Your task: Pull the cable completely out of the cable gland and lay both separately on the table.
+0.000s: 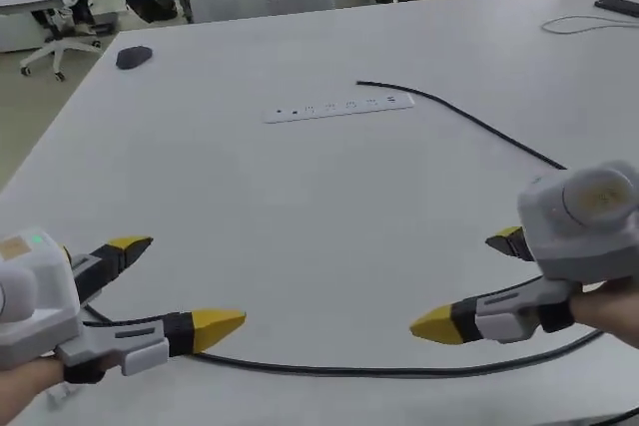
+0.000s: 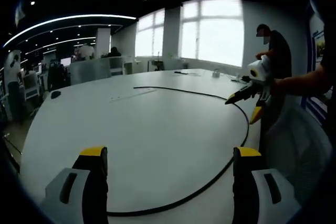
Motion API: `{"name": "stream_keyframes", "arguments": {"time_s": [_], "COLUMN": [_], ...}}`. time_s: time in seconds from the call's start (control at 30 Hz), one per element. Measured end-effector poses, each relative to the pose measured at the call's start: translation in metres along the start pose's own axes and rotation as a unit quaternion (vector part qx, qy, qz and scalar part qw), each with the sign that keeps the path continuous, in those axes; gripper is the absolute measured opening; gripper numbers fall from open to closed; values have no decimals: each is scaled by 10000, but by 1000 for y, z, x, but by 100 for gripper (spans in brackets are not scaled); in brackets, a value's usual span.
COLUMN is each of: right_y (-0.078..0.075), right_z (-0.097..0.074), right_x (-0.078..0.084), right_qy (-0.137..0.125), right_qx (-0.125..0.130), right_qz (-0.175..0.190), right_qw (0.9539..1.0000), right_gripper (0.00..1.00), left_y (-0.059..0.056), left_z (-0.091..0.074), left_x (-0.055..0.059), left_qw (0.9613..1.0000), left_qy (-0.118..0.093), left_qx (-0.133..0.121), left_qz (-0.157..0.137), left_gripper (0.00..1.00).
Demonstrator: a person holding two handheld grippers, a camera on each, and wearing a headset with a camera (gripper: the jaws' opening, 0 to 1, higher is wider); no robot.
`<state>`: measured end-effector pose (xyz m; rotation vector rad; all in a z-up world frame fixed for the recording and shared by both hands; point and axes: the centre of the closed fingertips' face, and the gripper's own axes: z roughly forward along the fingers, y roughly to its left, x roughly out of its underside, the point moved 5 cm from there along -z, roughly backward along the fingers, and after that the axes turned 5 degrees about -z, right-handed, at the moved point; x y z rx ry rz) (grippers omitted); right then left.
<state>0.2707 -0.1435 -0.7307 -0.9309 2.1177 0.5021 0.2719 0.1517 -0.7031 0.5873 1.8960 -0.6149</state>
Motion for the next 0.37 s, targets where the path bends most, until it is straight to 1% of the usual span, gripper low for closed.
{"name": "stream_keyframes", "arguments": {"time_s": [0.07,0.17,0.2,0.3,0.37], "right_y": [-1,-1,-1,-1,0], "right_z": [0,0,0,0,0], "right_x": [-1,-3,-3,-1,1], "right_qy": [-40,-104,-105,-99,-69], "right_qx": [-51,-12,-20,-64,-110], "right_qz": [-15,-24,-22,-69,-53], "right_qw": [10000,9999,9999,9999,9999], "right_gripper": [99,99,99,99,99], "left_y": [-1,-2,-1,-2,-2], "left_z": [0,1,1,1,2], "left_x": [0,0,0,0,-1], "left_qw": [10000,10000,9998,9998,9996], "left_qy": [9,49,52,63,97], "left_qx": [-1,-63,-125,-166,-226], "left_qz": [8,57,111,103,162], "left_gripper": [99,99,99,99,99]}}
